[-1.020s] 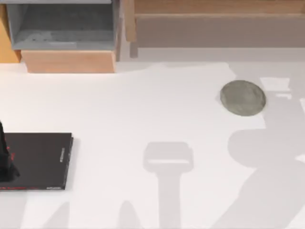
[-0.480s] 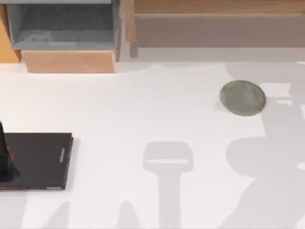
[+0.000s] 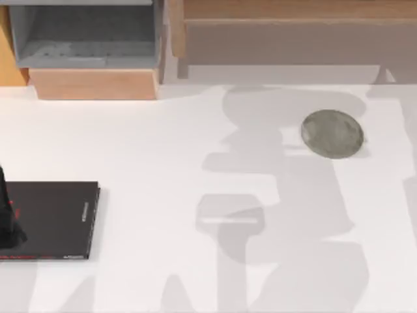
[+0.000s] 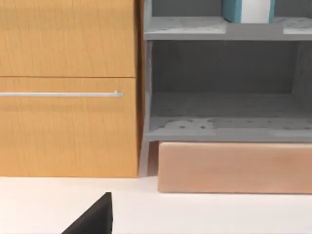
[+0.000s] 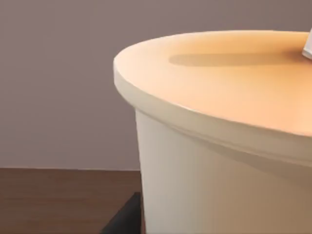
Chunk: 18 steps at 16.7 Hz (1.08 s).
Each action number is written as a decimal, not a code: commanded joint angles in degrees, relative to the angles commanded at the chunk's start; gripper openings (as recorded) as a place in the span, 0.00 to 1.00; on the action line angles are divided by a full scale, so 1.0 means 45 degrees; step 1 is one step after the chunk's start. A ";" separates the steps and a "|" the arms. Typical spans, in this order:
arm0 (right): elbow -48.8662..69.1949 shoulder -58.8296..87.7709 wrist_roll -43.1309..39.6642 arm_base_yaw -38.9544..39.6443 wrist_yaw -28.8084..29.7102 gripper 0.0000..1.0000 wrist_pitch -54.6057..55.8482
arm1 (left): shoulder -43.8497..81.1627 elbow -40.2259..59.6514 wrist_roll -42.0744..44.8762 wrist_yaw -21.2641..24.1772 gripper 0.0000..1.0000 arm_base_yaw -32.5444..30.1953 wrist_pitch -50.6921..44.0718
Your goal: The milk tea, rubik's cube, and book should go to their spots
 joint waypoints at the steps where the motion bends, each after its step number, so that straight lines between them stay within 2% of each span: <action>1: -0.0390 0.0148 -0.0015 0.0765 0.0764 0.00 0.0460 | 0.0000 0.0000 0.0000 0.0000 1.00 0.0000 0.0000; 6: -0.1472 0.1767 0.0097 0.4512 0.4394 0.00 0.2158 | 0.0000 0.0000 0.0000 0.0000 1.00 0.0000 0.0000; 9: -0.1614 0.2674 0.0255 0.5933 0.5666 0.00 0.2589 | 0.0000 0.0000 0.0000 0.0000 1.00 0.0000 0.0000; 18: -0.1576 0.3126 0.0310 0.6174 0.5911 0.00 0.2881 | 0.0000 0.0000 0.0000 0.0000 1.00 0.0000 0.0000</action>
